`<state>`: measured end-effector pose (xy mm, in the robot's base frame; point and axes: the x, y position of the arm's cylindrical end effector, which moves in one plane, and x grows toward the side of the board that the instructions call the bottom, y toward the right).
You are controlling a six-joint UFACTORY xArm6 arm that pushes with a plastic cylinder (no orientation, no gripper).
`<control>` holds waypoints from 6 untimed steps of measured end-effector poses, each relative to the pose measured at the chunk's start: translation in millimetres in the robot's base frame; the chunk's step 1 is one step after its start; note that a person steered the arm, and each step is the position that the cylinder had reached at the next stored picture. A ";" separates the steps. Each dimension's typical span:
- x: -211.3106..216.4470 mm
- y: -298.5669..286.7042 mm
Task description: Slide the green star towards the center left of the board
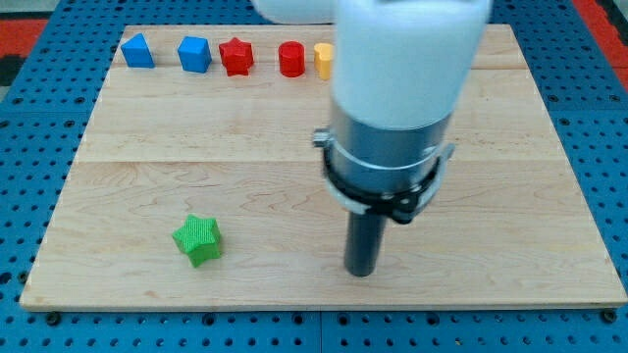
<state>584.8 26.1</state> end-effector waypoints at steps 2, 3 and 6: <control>-20.7 -117.1; -17.8 -130.8; -68.7 -228.9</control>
